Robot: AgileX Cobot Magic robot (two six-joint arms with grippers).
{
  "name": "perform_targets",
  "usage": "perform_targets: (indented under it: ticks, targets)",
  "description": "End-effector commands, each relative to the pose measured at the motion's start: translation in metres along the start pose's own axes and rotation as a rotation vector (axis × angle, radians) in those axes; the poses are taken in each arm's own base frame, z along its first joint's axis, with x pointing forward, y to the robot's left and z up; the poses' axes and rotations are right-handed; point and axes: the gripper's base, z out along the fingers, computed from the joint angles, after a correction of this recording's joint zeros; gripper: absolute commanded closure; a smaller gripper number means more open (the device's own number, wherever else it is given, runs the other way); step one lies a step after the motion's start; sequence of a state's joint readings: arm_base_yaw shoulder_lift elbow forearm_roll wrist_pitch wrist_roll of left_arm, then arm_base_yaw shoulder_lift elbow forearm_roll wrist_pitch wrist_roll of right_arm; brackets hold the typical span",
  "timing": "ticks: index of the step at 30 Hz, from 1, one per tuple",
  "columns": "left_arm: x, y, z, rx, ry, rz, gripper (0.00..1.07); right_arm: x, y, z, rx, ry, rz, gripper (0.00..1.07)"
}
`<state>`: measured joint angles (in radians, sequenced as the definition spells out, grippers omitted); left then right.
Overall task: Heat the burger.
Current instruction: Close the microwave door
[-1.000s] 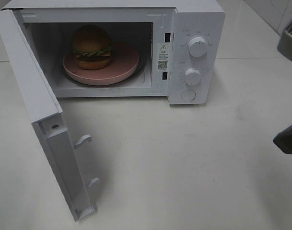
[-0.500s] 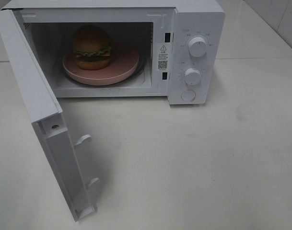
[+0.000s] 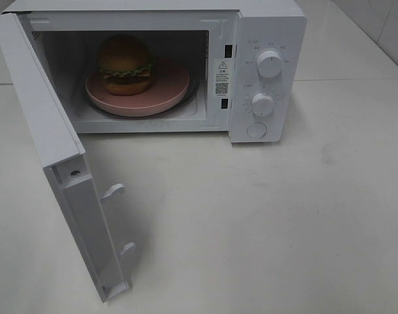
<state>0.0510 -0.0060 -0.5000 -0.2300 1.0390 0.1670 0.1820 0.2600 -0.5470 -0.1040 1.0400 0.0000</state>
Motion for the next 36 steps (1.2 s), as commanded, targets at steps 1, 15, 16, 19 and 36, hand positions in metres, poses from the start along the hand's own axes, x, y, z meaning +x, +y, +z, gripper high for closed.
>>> perform_targets:
  ticks: [1, 15, 16, 19, 36]
  targets:
    - [0.001, -0.001, -0.003, 0.007, -0.029, 0.004, 0.09, 0.007, 0.001, -0.002, 0.008, -0.033, 0.024, 0.31]
    - [0.001, -0.001, -0.003, 0.007, -0.029, 0.004, 0.09, 0.032, 0.003, -0.021, 0.058, -0.219, 0.094, 0.31]
    - [0.001, -0.001, -0.003, 0.007, -0.029, 0.004, 0.09, 0.035, 0.004, -0.024, 0.068, -0.251, 0.101, 0.31]
    - [0.001, -0.001, -0.003, 0.007, -0.029, 0.004, 0.09, 0.035, 0.004, -0.024, 0.074, -0.251, 0.108, 0.31]
    - [0.001, -0.001, -0.002, 0.007, -0.028, 0.004, 0.09, 0.035, 0.004, -0.024, 0.074, -0.251, 0.106, 0.31]
